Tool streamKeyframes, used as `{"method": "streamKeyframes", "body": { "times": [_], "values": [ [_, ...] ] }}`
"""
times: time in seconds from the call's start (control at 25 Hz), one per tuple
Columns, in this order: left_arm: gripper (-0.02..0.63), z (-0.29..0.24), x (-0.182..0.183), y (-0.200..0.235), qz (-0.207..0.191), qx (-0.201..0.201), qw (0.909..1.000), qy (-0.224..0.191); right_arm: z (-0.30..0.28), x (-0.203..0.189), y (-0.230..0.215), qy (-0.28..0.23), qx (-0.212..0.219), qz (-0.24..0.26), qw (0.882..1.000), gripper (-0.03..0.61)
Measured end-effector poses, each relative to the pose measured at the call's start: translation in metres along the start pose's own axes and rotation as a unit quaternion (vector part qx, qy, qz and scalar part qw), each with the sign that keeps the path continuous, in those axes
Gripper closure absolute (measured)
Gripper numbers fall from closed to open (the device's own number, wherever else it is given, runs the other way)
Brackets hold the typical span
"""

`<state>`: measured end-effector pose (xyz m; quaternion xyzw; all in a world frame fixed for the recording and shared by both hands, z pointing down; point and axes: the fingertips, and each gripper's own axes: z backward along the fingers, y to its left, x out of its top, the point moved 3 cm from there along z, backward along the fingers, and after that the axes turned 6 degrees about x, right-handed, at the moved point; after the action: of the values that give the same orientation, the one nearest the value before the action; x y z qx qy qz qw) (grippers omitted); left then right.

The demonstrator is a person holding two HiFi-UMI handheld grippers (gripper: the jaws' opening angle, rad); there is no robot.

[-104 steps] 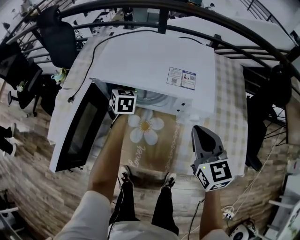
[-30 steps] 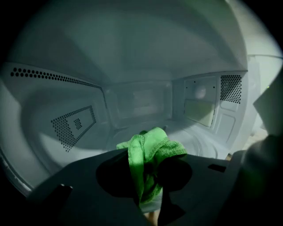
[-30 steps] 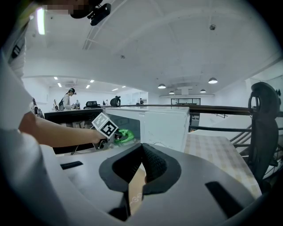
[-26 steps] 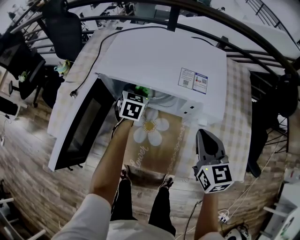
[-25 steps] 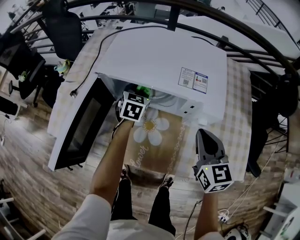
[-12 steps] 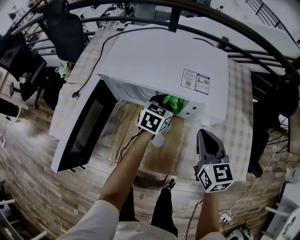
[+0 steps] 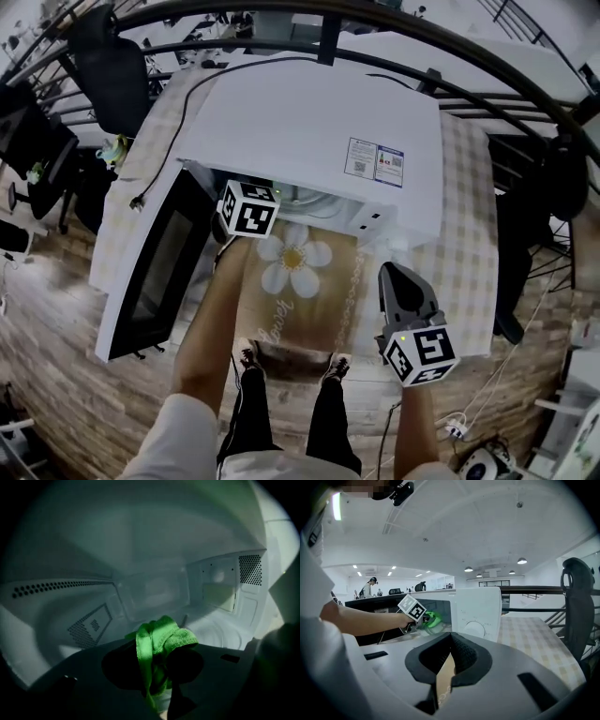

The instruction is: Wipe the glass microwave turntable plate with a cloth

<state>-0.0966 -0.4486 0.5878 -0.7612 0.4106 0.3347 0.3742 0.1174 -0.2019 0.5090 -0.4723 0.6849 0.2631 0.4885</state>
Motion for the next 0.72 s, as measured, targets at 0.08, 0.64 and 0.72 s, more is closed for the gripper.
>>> {"method": "streamKeyframes", "body": {
  "times": [0.08, 0.64, 0.72],
  "values": [
    [0.492, -0.011, -0.003, -0.006, -0.017, -0.009, 0.9997, 0.015, 0.0, -0.005, -0.002, 0.004, 0.0, 0.001, 1.0, 0.565],
    [0.497, 0.019, -0.007, -0.081, 0.0, -0.094, 0.9955, -0.012, 0.006, -0.001, -0.011, -0.005, -0.006, 0.0, 1.0, 0.565],
    [0.497, 0.024, -0.001, -0.101, 0.0, -0.116, 0.9931, -0.014, 0.007, -0.001, -0.011, -0.007, -0.01, -0.004, 1.0, 0.565]
  ]
}}
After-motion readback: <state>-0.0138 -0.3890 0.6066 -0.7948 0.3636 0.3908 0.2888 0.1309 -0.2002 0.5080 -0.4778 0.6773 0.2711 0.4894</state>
